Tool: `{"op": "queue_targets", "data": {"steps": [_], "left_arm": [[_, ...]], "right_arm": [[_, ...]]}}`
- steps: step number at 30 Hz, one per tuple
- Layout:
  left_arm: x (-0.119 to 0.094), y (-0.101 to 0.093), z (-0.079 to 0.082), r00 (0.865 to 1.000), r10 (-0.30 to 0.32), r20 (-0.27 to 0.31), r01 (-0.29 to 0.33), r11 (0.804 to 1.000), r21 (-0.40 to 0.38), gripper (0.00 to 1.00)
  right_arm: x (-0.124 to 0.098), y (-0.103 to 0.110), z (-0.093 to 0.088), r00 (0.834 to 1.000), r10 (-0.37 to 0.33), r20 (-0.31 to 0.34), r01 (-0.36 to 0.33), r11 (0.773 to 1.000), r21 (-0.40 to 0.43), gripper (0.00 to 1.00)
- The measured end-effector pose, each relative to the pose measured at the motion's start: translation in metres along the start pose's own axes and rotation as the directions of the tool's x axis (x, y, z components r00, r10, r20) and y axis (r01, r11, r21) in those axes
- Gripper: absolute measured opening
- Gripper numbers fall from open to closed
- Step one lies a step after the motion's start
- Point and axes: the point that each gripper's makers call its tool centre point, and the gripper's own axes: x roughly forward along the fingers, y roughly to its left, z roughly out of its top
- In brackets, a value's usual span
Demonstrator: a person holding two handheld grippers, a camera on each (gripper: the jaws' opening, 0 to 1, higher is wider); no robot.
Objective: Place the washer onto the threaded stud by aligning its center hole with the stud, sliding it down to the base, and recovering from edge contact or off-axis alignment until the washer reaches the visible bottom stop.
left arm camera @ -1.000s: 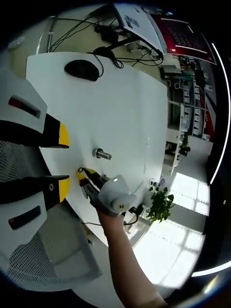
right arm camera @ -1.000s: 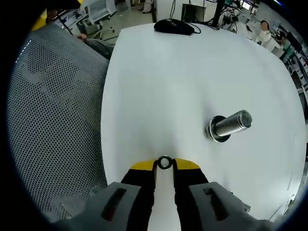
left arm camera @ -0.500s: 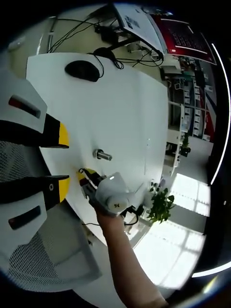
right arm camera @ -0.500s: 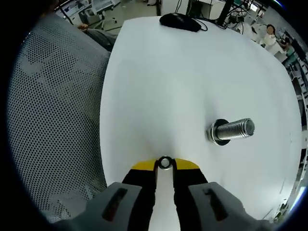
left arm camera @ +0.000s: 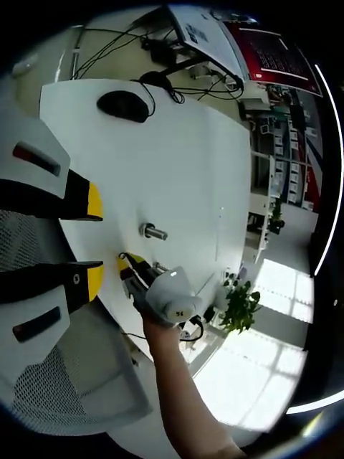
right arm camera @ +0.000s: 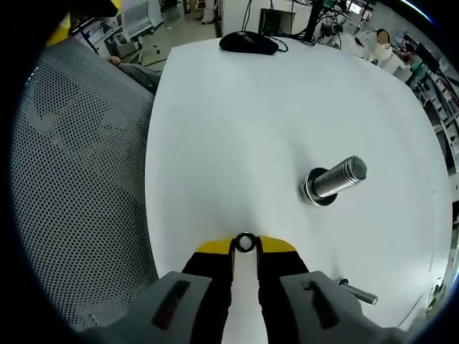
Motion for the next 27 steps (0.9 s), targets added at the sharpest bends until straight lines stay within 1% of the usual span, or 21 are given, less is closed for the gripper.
{"op": "queue_targets", "data": {"steps": [6, 12, 22, 23, 27], "left_arm": [[0.000, -0.001, 0.000, 1.000, -0.003, -0.003, 0.003, 1.000, 0.001, 0.20], [0.000, -0.001, 0.000, 1.000, -0.005, -0.001, 0.005, 1.000, 0.001, 0.20], [0.000, -0.002, 0.000, 1.000, -0.010, 0.000, 0.010, 1.000, 0.003, 0.20], [0.000, -0.002, 0.000, 1.000, -0.011, 0.001, 0.011, 1.000, 0.003, 0.20], [0.000, -0.003, 0.000, 1.000, -0.012, 0.001, 0.012, 1.000, 0.004, 0.20]], "right_arm": [[-0.004, -0.008, -0.004, 1.000, -0.008, 0.011, 0.007, 0.999, 0.048, 0.14], [-0.008, -0.012, -0.009, 1.000, -0.017, 0.015, 0.016, 0.998, 0.067, 0.14], [-0.023, -0.023, -0.007, 0.998, -0.042, 0.043, 0.036, 0.993, 0.114, 0.14], [-0.026, -0.025, -0.006, 0.997, -0.048, 0.057, 0.041, 0.991, 0.128, 0.14], [-0.036, -0.037, -0.008, 0.994, -0.077, 0.073, 0.064, 0.985, 0.158, 0.14]]}}
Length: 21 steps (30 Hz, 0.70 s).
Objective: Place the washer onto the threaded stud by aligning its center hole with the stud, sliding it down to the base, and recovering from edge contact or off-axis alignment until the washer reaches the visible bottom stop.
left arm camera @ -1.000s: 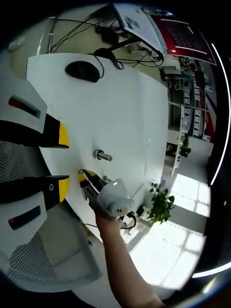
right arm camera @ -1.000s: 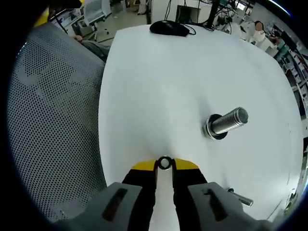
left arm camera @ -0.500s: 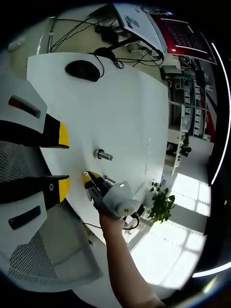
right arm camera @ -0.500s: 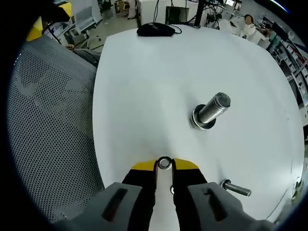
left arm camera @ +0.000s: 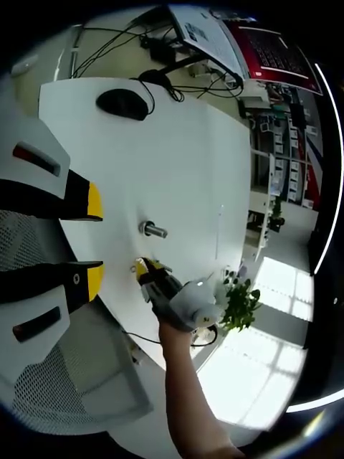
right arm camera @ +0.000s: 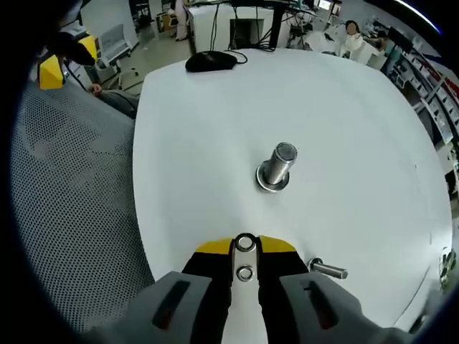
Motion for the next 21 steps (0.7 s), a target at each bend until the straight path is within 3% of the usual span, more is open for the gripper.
{"op": "queue_targets", "data": {"steps": [21], "left_arm": [[0.000, -0.001, 0.000, 1.000, -0.010, 0.001, 0.010, 1.000, 0.006, 0.20]], "right_arm": [[-0.036, -0.038, -0.015, 0.994, -0.103, 0.029, 0.101, 0.993, 0.067, 0.14]]}}
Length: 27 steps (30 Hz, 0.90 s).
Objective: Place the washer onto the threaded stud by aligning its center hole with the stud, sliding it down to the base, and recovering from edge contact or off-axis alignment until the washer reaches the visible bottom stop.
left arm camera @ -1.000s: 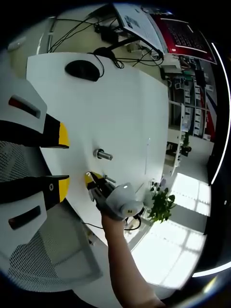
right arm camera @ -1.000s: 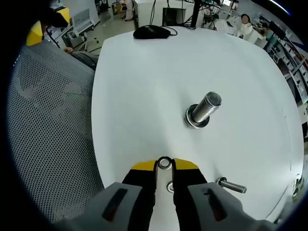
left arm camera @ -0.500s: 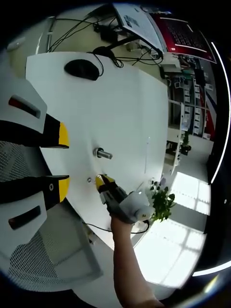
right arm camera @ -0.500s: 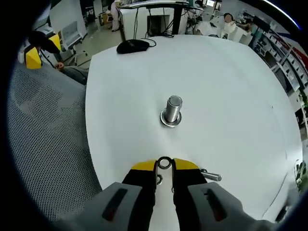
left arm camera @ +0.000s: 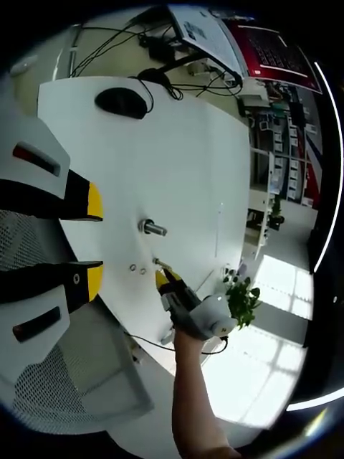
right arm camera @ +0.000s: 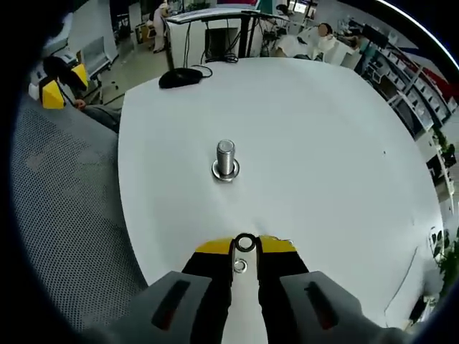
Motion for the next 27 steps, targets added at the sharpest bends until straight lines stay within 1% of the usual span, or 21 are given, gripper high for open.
{"op": "queue_targets", "data": {"steps": [4, 6, 10, 16, 19, 23, 25, 27], "left_arm": [[0.000, 0.000, 0.000, 1.000, 0.000, -0.001, 0.000, 1.000, 0.001, 0.20], [0.000, 0.000, 0.000, 1.000, 0.000, 0.000, 0.000, 1.000, -0.001, 0.20], [0.000, 0.000, 0.000, 1.000, -0.001, -0.003, 0.001, 1.000, 0.001, 0.20], [0.000, -0.001, -0.001, 1.000, -0.001, -0.009, 0.001, 1.000, 0.003, 0.20], [0.000, -0.001, -0.001, 1.000, -0.002, -0.011, 0.002, 1.000, 0.004, 0.20], [0.000, -0.001, -0.001, 1.000, 0.000, -0.010, 0.000, 1.000, 0.003, 0.20], [0.000, 0.000, -0.002, 1.000, 0.001, -0.012, -0.001, 1.000, 0.005, 0.20], [0.000, 0.000, -0.001, 1.000, 0.002, -0.010, -0.002, 1.000, 0.004, 0.20]], "right_arm": [[-0.007, -0.006, 0.000, 1.000, -0.014, 0.007, 0.014, 1.000, 0.000, 0.14], [-0.009, -0.011, 0.000, 1.000, -0.027, 0.009, 0.027, 1.000, -0.010, 0.14], [-0.011, -0.022, 0.002, 0.999, -0.044, 0.014, 0.044, 0.999, 0.000, 0.14], [-0.010, -0.029, 0.007, 0.998, -0.066, 0.012, 0.067, 0.997, -0.043, 0.14], [-0.008, -0.030, 0.006, 0.998, -0.061, 0.005, 0.061, 0.997, -0.043, 0.14], [-0.003, -0.036, 0.001, 0.997, -0.069, -0.018, 0.067, 0.995, -0.069, 0.14], [-0.003, -0.036, 0.000, 0.998, -0.059, -0.019, 0.058, 0.998, -0.039, 0.14], [-0.002, -0.034, 0.000, 0.998, -0.054, -0.024, 0.052, 0.997, -0.050, 0.14]]}}
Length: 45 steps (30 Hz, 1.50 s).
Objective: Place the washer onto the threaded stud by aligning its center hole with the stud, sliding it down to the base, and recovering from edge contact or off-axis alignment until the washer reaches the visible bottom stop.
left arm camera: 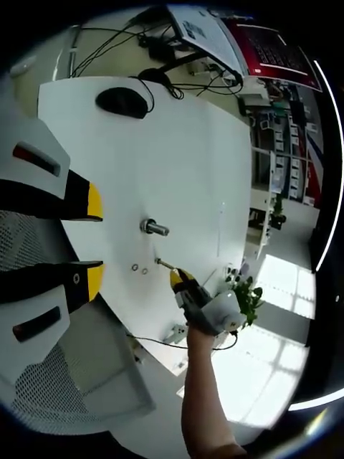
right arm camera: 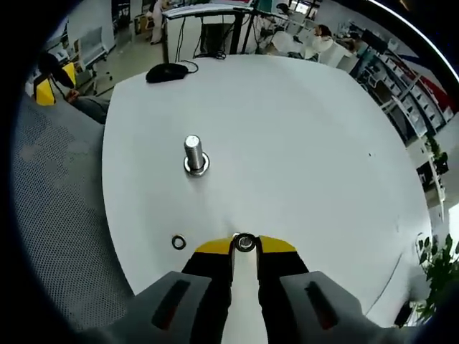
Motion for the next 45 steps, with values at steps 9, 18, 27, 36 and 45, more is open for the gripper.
{"op": "queue_targets", "data": {"steps": [9, 18, 27, 36, 45], "left_arm": [[0.000, 0.001, 0.000, 1.000, 0.003, 0.000, -0.003, 1.000, -0.002, 0.20], [0.000, 0.001, 0.000, 1.000, 0.006, -0.002, -0.006, 1.000, -0.003, 0.20], [0.000, 0.002, -0.001, 1.000, 0.013, -0.007, -0.013, 1.000, -0.003, 0.20], [0.000, 0.003, -0.003, 1.000, 0.021, -0.016, -0.021, 1.000, -0.003, 0.20], [-0.001, 0.004, -0.001, 1.000, 0.023, -0.005, -0.023, 1.000, -0.008, 0.20]], "right_arm": [[0.005, -0.003, -0.002, 1.000, 0.004, -0.014, -0.005, 1.000, -0.005, 0.14], [0.011, -0.003, -0.005, 0.999, 0.015, -0.030, -0.015, 1.000, -0.004, 0.14], [0.023, 0.001, -0.007, 0.998, 0.037, -0.046, -0.037, 0.999, 0.002, 0.14], [0.042, 0.001, -0.020, 0.995, 0.057, -0.083, -0.053, 0.997, 0.051, 0.15], [0.051, 0.001, -0.029, 0.992, 0.069, -0.102, -0.058, 0.992, 0.109, 0.15]]}}
